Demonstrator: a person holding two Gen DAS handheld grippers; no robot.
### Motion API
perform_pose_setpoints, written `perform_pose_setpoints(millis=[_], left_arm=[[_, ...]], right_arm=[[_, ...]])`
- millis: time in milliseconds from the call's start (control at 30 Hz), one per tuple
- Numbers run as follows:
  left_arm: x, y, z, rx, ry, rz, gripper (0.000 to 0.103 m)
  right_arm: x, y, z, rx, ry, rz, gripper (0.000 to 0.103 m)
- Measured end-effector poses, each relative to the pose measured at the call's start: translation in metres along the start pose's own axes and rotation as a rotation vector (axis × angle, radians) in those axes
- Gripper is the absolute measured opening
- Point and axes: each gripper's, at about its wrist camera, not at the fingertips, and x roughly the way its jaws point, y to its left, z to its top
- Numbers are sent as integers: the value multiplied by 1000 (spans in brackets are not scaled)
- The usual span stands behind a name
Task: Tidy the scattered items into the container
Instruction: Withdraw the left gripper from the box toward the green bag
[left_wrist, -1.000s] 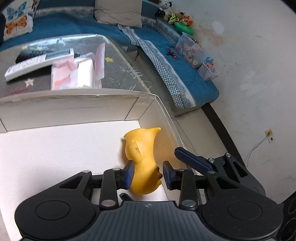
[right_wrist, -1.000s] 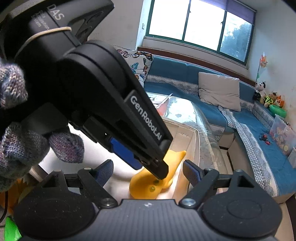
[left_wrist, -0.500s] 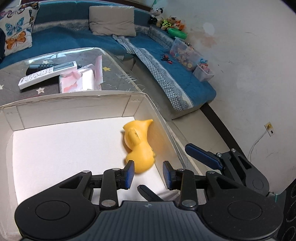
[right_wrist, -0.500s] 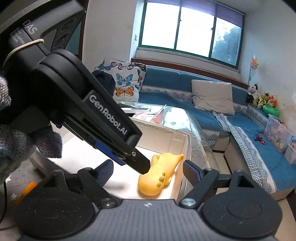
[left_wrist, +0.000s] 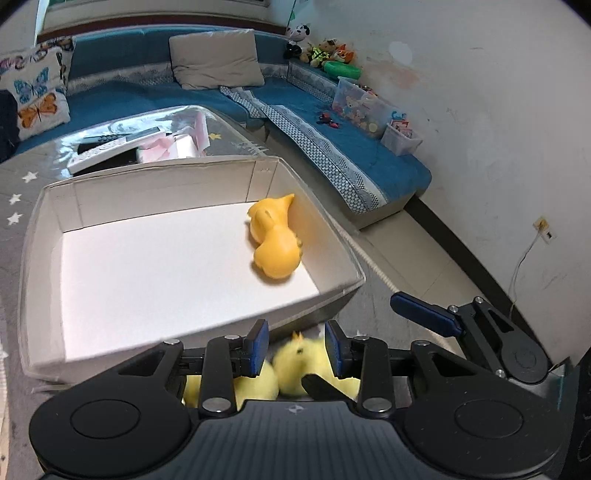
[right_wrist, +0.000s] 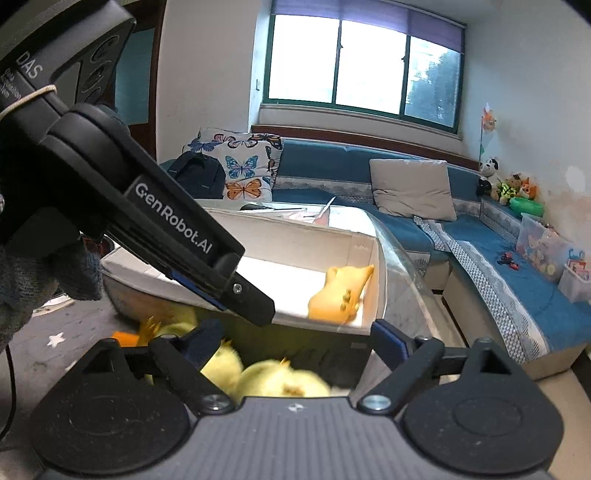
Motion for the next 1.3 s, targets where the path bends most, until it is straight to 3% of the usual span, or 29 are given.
perform_pose_setpoints(millis=[533,1300], left_arm=[[-11,-9,-56,51,30,22,36],[-42,20,-108,27,25,97,36]], right_arm=[[-28,36,-44,61,24,5,90],[-42,83,-75,124,51,51,92]])
